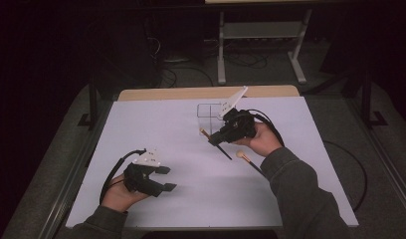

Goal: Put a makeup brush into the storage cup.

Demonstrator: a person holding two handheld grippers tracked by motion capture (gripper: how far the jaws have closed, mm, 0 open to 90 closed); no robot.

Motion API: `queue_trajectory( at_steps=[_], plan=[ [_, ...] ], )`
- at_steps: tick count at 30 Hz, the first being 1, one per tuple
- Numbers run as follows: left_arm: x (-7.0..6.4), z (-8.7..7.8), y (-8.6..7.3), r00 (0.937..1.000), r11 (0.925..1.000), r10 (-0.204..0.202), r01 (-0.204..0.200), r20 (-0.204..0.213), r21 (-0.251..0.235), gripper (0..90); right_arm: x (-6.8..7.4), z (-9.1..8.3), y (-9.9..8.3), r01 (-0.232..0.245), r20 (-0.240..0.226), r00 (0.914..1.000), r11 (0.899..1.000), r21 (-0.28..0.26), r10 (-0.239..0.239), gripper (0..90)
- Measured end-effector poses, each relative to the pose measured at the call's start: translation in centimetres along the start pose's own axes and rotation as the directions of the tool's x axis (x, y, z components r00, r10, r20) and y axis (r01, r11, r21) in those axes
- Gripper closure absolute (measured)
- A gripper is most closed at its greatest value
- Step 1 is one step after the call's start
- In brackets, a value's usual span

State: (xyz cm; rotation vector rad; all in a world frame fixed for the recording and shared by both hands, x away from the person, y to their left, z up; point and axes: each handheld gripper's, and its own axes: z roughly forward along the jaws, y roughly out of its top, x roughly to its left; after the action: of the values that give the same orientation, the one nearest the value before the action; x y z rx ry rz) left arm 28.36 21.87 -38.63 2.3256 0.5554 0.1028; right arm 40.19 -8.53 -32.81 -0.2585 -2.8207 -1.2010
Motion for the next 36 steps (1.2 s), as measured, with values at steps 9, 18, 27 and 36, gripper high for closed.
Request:
queue_trajectory(
  at_steps=[9,18,27,36],
  plan=[
    [0.4,-0.5,-0.7,0.9999,1.0,0.003,-0.002,-0.015,0.009,37.2,-0.9,-0.9,0.9,-0.011,0.018,0.9998,1.0,-0.028,0.012,82.1],
    [0.4,-0.7,-0.9,0.9995,0.9998,-0.017,0.017,-0.027,-0.013,35.4,-1.5,-1.3,2.4,0.001,0.03,0.9996,1.0,-0.022,0.0,82.1],
    [0.3,-0.9,-0.8,0.9996,0.9997,-0.003,0.002,-0.029,-0.022,34.0,-2.2,-1.8,3.8,0.013,0.048,0.9988,0.999,-0.039,-0.011,82.1],
    [0.3,-0.9,-0.8,0.9996,0.9997,0.0,-0.001,-0.029,-0.023,33.0,-3.3,-1.7,5.6,-0.003,0.061,0.9981,0.999,-0.04,0.006,82.2]
  ],
)
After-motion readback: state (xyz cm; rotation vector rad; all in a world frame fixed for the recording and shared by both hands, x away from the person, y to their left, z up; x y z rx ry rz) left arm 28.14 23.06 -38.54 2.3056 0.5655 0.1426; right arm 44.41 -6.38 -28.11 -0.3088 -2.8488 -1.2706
